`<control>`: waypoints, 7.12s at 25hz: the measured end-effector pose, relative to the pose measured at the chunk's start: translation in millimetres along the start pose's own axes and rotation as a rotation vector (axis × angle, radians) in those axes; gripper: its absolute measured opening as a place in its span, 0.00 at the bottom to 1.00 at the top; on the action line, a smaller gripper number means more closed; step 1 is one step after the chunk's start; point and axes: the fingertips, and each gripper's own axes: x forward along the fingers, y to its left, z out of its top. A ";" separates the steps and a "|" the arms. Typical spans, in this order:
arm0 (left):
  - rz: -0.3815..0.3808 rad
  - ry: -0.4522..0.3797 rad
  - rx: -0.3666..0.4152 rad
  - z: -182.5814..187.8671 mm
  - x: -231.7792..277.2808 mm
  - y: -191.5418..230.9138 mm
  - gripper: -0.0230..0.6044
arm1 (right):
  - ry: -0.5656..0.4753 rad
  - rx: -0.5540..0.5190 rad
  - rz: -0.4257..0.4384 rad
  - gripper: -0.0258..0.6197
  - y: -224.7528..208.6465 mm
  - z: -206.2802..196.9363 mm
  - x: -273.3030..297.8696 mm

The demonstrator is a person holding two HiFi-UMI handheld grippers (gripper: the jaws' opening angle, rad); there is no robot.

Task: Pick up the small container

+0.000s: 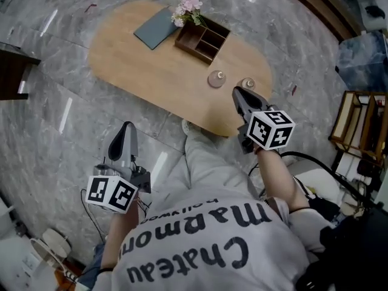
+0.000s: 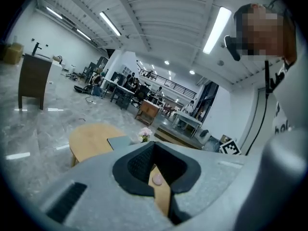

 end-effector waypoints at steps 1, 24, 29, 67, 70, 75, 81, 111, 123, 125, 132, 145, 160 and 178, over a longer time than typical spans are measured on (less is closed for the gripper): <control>-0.006 0.014 0.005 -3.6 14.1 4.3 0.06 | 0.007 0.001 -0.007 0.06 -8.9 -2.3 11.7; 0.104 0.246 -0.057 -62.2 206.9 72.9 0.06 | 0.194 0.017 -0.007 0.14 -124.9 -70.4 156.0; 0.125 0.276 -0.053 -66.4 210.3 75.1 0.06 | 0.264 0.003 0.046 0.38 -123.2 -89.9 177.3; 0.138 0.207 0.043 -10.2 189.6 50.2 0.06 | 0.439 -0.258 -0.041 0.25 -123.4 -97.7 199.1; 0.125 0.176 0.064 3.3 192.9 46.3 0.06 | 0.422 -0.240 -0.041 0.25 -118.4 -84.9 194.2; 0.086 0.114 0.052 23.9 195.2 36.5 0.06 | 0.328 -0.221 -0.058 0.25 -107.6 -48.9 178.3; 0.008 0.053 0.034 44.8 184.1 14.5 0.06 | 0.216 -0.209 -0.038 0.25 -86.7 2.2 150.5; -0.229 -0.239 0.174 165.8 57.7 -95.2 0.06 | -0.452 -0.398 0.118 0.25 109.9 250.6 -56.3; -0.336 -0.259 0.241 129.2 -60.7 -146.6 0.06 | -0.557 -0.364 0.158 0.25 187.2 187.8 -184.5; -0.354 -0.258 0.245 116.8 -82.5 -158.4 0.06 | -0.560 -0.352 0.159 0.25 195.3 170.1 -208.5; -0.423 -0.220 0.245 66.1 -140.9 -194.0 0.06 | -0.531 -0.313 0.144 0.25 209.1 113.4 -264.4; -0.424 -0.217 0.253 16.1 -185.3 -264.9 0.06 | -0.562 -0.277 0.197 0.25 196.4 70.2 -344.5; -0.329 -0.280 0.165 -50.1 -202.9 -351.1 0.06 | -0.481 -0.317 0.201 0.25 115.5 11.5 -423.9; -0.292 -0.283 0.140 -58.0 -209.8 -348.5 0.06 | -0.478 -0.345 0.205 0.25 112.1 8.1 -429.1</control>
